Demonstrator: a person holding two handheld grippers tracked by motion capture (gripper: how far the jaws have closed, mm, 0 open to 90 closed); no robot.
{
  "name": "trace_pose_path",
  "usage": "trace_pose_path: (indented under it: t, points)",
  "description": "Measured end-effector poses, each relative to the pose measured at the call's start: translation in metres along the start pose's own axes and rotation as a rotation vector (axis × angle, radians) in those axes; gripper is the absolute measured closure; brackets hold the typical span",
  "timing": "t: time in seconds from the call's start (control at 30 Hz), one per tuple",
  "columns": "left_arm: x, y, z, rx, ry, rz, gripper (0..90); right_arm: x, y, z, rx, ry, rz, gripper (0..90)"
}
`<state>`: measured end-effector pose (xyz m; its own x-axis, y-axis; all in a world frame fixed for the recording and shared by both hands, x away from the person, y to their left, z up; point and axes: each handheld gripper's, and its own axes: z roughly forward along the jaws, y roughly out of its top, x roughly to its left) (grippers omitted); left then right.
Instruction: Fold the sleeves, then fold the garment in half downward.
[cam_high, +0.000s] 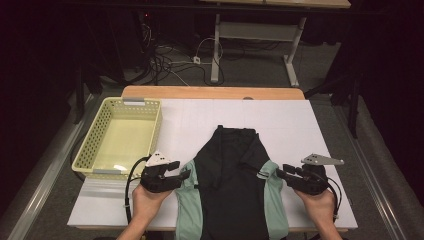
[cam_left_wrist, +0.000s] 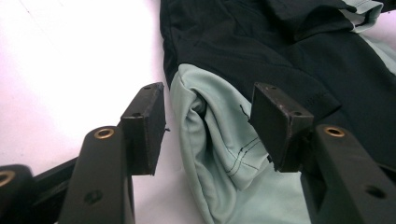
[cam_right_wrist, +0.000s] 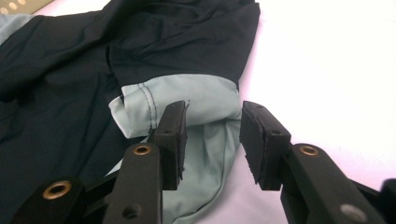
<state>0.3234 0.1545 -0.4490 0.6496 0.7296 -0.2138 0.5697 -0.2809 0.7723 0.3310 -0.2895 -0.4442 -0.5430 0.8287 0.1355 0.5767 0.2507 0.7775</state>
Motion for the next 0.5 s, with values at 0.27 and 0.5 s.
trace_pose_path:
  t: [0.27,0.5]
  points:
    - [0.0023,0.0004,0.0005,0.008,0.009,-0.002,44.3,-0.0036,-0.0004,0.0004,-0.005,-0.01,0.006,59.4]
    - [0.0019,0.0012,0.0004,0.002,0.01,-0.008,44.0,-0.0076,-0.0002,-0.0009,-0.013,-0.016,0.005,58.0]
